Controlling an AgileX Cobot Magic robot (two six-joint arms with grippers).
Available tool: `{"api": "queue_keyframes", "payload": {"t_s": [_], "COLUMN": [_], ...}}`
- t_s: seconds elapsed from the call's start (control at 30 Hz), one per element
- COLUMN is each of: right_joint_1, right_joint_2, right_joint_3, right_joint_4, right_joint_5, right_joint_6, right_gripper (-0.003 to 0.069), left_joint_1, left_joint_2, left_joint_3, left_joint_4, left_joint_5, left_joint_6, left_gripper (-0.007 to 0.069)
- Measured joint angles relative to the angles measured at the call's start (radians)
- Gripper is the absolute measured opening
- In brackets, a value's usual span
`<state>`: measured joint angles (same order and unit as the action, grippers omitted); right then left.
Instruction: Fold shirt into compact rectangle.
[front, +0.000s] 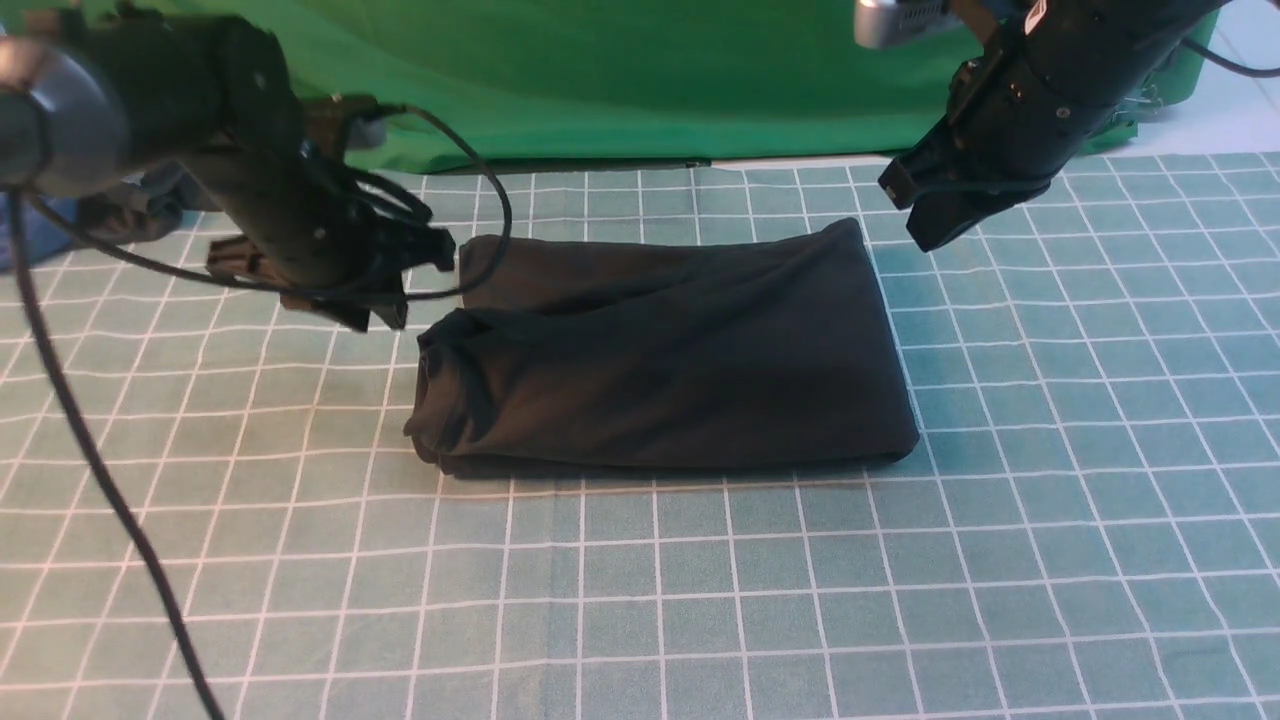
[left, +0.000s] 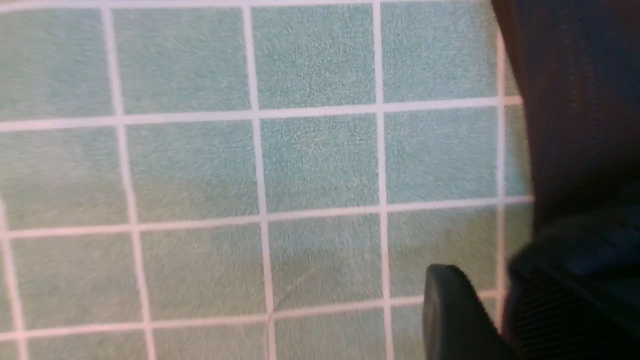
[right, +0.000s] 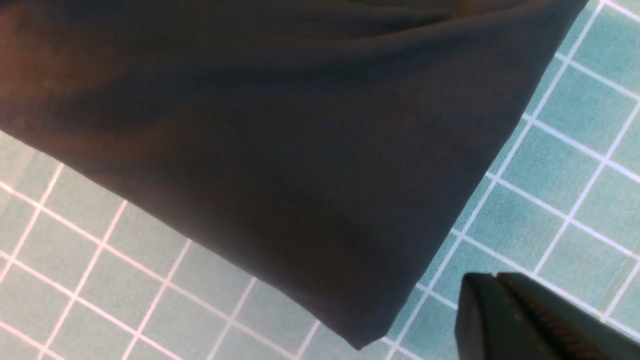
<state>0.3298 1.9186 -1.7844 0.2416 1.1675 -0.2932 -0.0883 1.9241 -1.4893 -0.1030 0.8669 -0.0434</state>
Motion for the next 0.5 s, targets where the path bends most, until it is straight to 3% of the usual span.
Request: {"api": "queue_keyframes", "payload": {"t_s": [0.13,0.27,0.33,0.5], "right_joint_1": [0.000,0.000,0.000,0.000], "right_joint_2": [0.000,0.000,0.000,0.000], "right_joint_3": [0.001,0.001,0.001,0.001], "right_joint_4": [0.002,0.002,0.009,0.024], "right_joint_5": [-0.006,-0.010,-0.010,-0.017], "right_joint_6": [0.000,0.000,0.000,-0.001], "right_gripper": [0.0020,0.0020,0.0020,0.0020], "left_joint_1": [-0.001,-0.001,-0.001,-0.001], "left_joint_2": [-0.063,-0.056,-0.035,0.010], "left_joint_3": [-0.007,-0.007,-0.007,-0.007], "left_joint_4": [-0.114,-0.151,-0.157,-0.179], "left_joint_5": [0.063,0.099,0.114,0.120], "left_joint_6": [0.053,0.072,0.076,0.076], "left_gripper": [0.0034,0.0023,0.0055,0.0249]}}
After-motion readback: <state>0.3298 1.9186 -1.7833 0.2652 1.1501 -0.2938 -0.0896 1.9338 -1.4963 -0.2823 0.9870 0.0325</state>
